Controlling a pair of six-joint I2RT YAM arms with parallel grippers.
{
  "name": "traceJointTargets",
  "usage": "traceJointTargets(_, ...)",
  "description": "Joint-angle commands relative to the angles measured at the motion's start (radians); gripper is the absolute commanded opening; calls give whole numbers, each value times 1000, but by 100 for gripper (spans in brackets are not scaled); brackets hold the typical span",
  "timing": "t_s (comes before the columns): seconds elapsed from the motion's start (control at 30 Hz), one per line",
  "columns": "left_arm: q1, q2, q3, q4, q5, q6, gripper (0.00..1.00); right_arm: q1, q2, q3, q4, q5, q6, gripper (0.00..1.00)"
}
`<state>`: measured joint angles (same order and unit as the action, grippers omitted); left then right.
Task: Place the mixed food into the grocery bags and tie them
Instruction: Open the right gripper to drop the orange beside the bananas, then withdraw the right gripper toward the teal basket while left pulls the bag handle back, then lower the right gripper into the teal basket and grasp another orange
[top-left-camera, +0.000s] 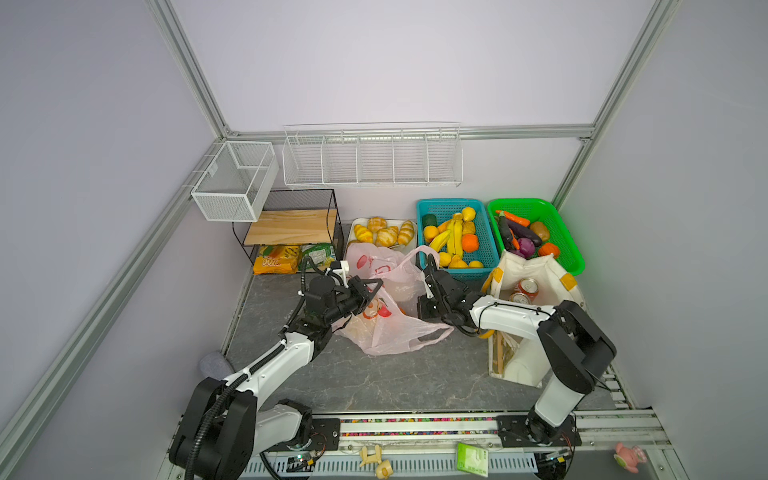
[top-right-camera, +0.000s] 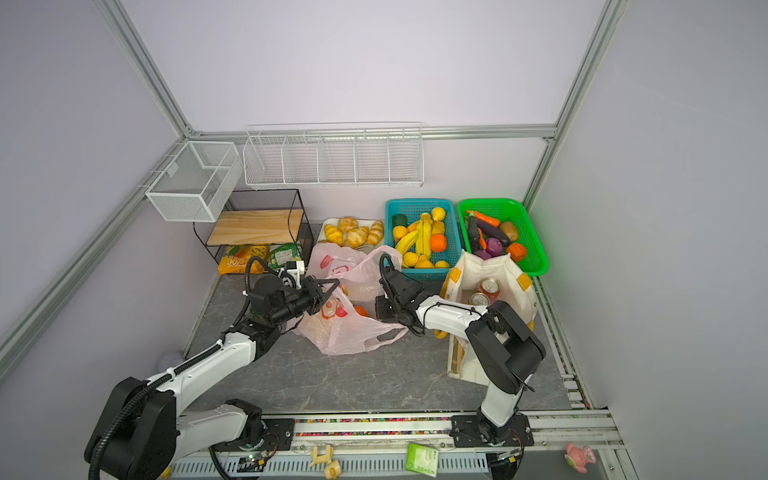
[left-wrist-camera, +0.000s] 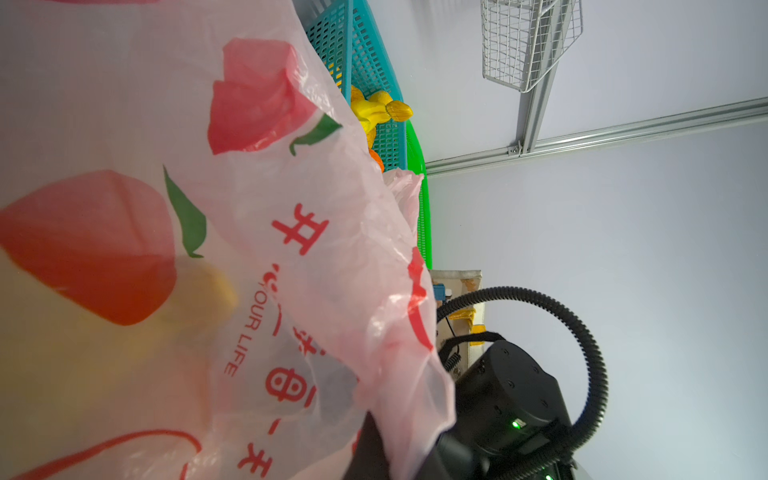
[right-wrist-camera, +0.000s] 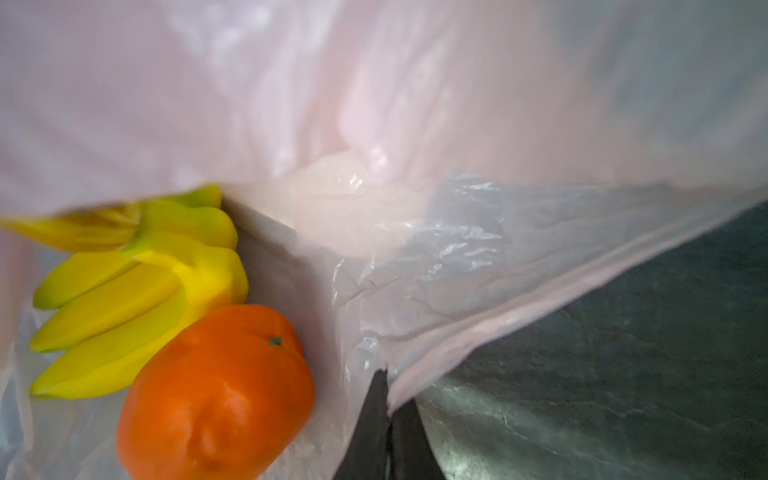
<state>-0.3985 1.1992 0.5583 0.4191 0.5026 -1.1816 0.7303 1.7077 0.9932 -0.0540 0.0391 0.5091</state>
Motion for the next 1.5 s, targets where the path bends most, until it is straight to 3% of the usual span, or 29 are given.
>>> traceJointTargets(0.0,50,-30,49,-44,71,22,0,7,-148,-11,-61,-50,-93,7)
traceJointTargets(0.23,205,-145,190,-369,211,180,0,5,-346,80,-244,-162,-232,6)
traceJointTargets(0.5,259,-166,247,-456,244,224,0,-32,-250,178,-365,-115,-242,9)
traceJointTargets(0.67,279,-154,247,-496,193,277,0,-57,-227,205,-392,-115,-283,25)
traceJointTargets(0.83,285,-135,228,-497,148,300,0,-76,-302,241,-449,-103,-370,53)
traceJointTargets(1.0,286,-128,224,-474,135,297,0,-148,-355,269,-467,-52,-402,67)
traceJointTargets(1.17,286,-128,220,-462,137,291,0,-243,-257,384,-513,77,-423,75)
traceJointTargets(1.33,286,-134,216,-453,139,286,0,-286,-41,582,-589,256,-478,79)
traceJointTargets(1.47,286,-135,211,-445,136,286,0,-308,127,732,-638,336,-507,81)
